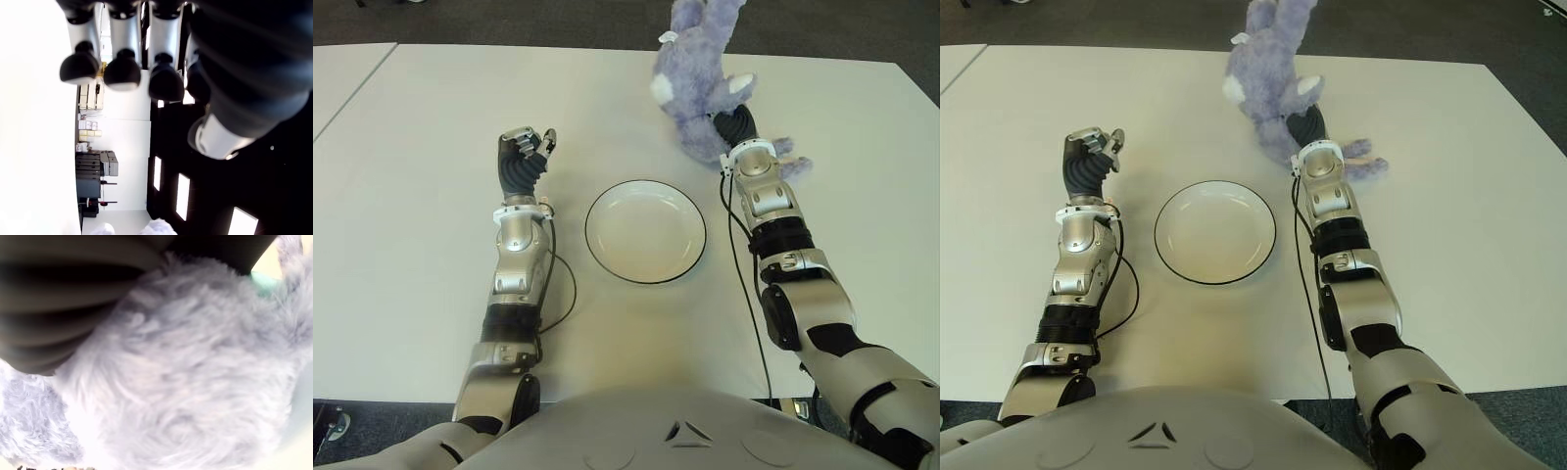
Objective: Put the doll into the plate.
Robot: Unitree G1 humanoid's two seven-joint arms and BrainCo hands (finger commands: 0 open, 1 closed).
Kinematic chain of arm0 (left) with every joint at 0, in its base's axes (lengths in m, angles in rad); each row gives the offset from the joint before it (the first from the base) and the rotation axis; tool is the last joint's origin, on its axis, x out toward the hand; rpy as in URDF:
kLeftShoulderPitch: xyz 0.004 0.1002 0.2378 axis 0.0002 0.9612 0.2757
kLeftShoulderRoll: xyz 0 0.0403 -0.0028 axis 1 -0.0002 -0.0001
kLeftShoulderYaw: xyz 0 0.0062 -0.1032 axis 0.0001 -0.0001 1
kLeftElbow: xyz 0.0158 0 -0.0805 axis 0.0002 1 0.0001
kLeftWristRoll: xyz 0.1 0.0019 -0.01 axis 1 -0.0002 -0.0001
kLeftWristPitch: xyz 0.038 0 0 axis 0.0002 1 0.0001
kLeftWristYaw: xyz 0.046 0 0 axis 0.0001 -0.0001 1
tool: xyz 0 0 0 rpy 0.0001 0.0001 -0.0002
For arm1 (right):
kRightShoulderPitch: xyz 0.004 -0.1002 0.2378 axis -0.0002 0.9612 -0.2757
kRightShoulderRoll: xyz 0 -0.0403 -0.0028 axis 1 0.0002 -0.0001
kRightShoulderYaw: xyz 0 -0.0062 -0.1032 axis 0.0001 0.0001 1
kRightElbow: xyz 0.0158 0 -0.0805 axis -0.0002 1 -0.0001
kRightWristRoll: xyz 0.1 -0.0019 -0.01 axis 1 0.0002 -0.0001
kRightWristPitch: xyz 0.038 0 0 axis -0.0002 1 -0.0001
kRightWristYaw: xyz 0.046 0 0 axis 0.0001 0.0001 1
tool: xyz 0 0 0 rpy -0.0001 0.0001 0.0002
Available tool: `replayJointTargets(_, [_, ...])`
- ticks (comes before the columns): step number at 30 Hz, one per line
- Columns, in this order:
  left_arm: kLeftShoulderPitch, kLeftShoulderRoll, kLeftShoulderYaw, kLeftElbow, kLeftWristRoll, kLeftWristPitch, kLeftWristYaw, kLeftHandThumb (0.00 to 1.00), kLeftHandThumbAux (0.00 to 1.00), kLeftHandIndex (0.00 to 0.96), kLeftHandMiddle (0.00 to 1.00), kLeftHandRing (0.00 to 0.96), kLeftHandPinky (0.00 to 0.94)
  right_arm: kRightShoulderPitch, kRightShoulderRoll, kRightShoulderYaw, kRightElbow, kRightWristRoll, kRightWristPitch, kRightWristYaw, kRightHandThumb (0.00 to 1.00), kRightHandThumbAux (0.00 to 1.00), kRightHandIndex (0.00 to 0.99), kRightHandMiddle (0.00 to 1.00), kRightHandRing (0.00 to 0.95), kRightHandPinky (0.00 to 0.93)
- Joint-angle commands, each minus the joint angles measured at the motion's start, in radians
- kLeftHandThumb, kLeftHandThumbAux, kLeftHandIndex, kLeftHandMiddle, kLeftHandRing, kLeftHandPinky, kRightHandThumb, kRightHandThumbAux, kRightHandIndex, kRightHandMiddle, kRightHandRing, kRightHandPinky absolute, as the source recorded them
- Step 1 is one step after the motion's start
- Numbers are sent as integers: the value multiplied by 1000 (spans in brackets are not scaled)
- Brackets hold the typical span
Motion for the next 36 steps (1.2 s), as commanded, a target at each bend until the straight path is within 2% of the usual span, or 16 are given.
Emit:
replayJointTargets(1, [126, -34, -4, 92, -1, -2, -15, 392, 783, 766, 835, 845, 825, 40, -11, 19, -75, -36, -12, -27, 854, 680, 395, 525, 875, 880])
replayJointTargets(7, [114, -34, -8, 113, 3, -4, -13, 390, 785, 769, 839, 849, 837, 95, -15, 50, -272, -111, 58, -44, 855, 678, 398, 531, 879, 889])
replayJointTargets(14, [68, -32, -11, 178, 4, -12, -16, 397, 779, 763, 840, 850, 838, 177, -58, 65, -444, -166, 47, -14, 854, 678, 398, 535, 883, 895])
replayJointTargets(19, [37, -26, -9, 222, 3, -11, -22, 404, 775, 762, 843, 853, 842, 210, -80, 65, -511, -184, 43, 6, 854, 678, 397, 535, 884, 895])
replayJointTargets(27, [-18, -18, -6, 290, 4, -24, -29, 420, 766, 767, 849, 856, 834, 243, -111, 70, -544, -214, -41, -5, 854, 678, 397, 535, 884, 894])
replayJointTargets(36, [-50, -5, 3, 325, -4, -49, -53, 431, 763, 771, 840, 847, 814, 270, -151, 68, -536, -238, -203, -31, 855, 678, 398, 537, 885, 886])
